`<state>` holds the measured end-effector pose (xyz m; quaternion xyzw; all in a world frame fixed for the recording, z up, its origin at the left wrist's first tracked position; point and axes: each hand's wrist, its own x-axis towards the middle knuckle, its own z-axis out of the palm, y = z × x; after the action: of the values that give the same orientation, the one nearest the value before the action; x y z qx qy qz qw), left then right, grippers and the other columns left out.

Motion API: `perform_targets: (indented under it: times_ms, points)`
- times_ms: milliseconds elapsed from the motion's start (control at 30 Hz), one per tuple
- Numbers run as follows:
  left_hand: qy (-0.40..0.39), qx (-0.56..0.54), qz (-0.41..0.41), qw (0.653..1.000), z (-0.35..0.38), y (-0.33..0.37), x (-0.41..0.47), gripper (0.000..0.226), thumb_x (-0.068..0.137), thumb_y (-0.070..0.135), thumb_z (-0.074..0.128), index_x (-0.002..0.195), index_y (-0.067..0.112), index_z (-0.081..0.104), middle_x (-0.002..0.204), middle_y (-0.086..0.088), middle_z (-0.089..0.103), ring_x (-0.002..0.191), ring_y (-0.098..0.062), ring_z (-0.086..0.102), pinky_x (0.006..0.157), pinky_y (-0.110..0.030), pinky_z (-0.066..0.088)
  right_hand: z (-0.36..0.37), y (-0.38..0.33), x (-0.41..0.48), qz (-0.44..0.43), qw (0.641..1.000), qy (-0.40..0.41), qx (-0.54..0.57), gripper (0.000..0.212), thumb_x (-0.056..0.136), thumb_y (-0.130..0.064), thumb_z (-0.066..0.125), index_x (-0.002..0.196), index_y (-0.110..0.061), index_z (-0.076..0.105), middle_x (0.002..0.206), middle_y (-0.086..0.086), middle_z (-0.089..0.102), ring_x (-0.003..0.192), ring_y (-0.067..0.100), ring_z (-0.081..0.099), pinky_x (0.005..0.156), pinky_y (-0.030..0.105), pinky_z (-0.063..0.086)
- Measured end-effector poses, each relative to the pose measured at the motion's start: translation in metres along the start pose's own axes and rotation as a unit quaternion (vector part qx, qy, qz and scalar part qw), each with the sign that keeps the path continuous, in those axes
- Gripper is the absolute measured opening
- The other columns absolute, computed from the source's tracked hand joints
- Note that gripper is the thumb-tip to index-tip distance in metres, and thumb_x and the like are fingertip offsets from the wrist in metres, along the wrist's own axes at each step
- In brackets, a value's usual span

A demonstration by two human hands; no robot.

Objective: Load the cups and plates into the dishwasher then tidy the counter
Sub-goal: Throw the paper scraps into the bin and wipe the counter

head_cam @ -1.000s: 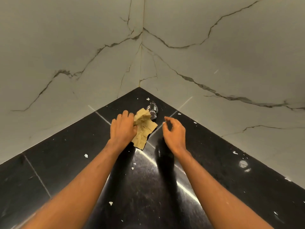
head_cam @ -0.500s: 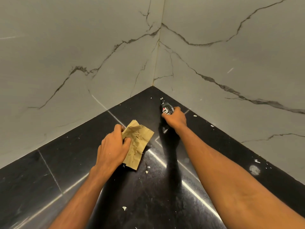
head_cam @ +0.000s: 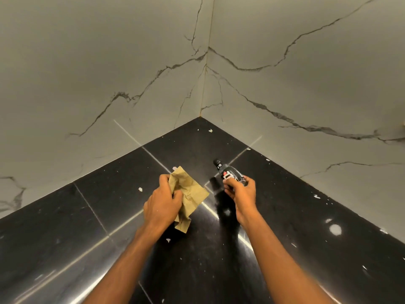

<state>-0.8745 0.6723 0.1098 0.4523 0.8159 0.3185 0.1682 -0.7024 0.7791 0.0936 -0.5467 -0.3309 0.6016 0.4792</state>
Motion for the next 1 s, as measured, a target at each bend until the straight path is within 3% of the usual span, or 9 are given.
perform_targets:
  times_ms: [133,333,567,667,800,1000]
  points:
    - [-0.011,-0.011,-0.002,1.0,0.001,0.014,-0.05,0.013,0.092,0.028,0.044,0.1,0.025,0.034,0.074,0.014,0.049,0.062,-0.006,0.044,0.063,-0.033,0.033,-0.041,0.009,-0.06,0.024,0.998,-0.012,0.051,0.051,0.075,-0.016,0.079,0.116,-0.01,0.048,0.111,0.014,0.062,0.097,0.028,0.066,0.088,0.038,0.055]
    - [-0.046,-0.059,-0.009,0.997,0.008,0.018,-0.132,0.013,0.092,0.033,0.041,0.099,0.027,0.033,0.08,0.007,0.055,0.076,-0.019,0.057,0.07,-0.039,0.045,-0.105,0.023,-0.145,0.039,0.992,-0.037,0.11,0.051,0.078,-0.015,0.075,0.12,-0.005,0.048,0.118,0.022,0.059,0.111,0.037,0.062,0.083,0.036,0.055]
    - [-0.075,-0.107,0.032,0.991,-0.005,0.03,-0.24,0.015,0.096,0.032,0.039,0.106,0.022,0.034,0.082,0.0,0.056,0.068,-0.015,0.054,0.059,-0.033,0.041,-0.165,0.03,-0.245,0.038,0.985,-0.077,0.152,0.06,0.073,-0.005,0.076,0.122,-0.004,0.043,0.122,0.026,0.056,0.102,0.035,0.065,0.082,0.035,0.057]
    - [-0.09,-0.115,0.034,0.989,-0.019,0.031,-0.279,0.029,0.094,0.042,0.044,0.112,0.021,0.034,0.087,0.004,0.056,0.075,-0.014,0.056,0.065,-0.033,0.045,-0.182,0.032,-0.281,0.037,0.984,-0.078,0.157,0.068,0.067,-0.004,0.079,0.124,-0.005,0.043,0.121,0.027,0.057,0.095,0.033,0.067,0.074,0.032,0.057]
    - [-0.129,-0.157,0.03,0.979,-0.041,0.031,-0.317,0.054,0.082,0.06,0.053,0.114,0.023,0.032,0.102,0.001,0.057,0.09,-0.019,0.059,0.083,-0.046,0.052,-0.198,0.031,-0.325,0.039,0.984,-0.084,0.15,0.075,0.063,-0.006,0.083,0.125,-0.003,0.041,0.12,0.029,0.058,0.086,0.03,0.068,0.069,0.032,0.056]
    - [-0.175,-0.185,0.037,0.966,-0.065,0.025,-0.356,0.074,0.067,0.059,0.074,0.12,0.021,0.039,0.109,0.004,0.055,0.1,-0.015,0.057,0.085,-0.037,0.052,-0.212,0.038,-0.375,0.039,0.985,-0.078,0.147,0.058,0.074,-0.012,0.077,0.119,-0.004,0.043,0.112,0.022,0.06,0.091,0.031,0.064,0.081,0.038,0.054]
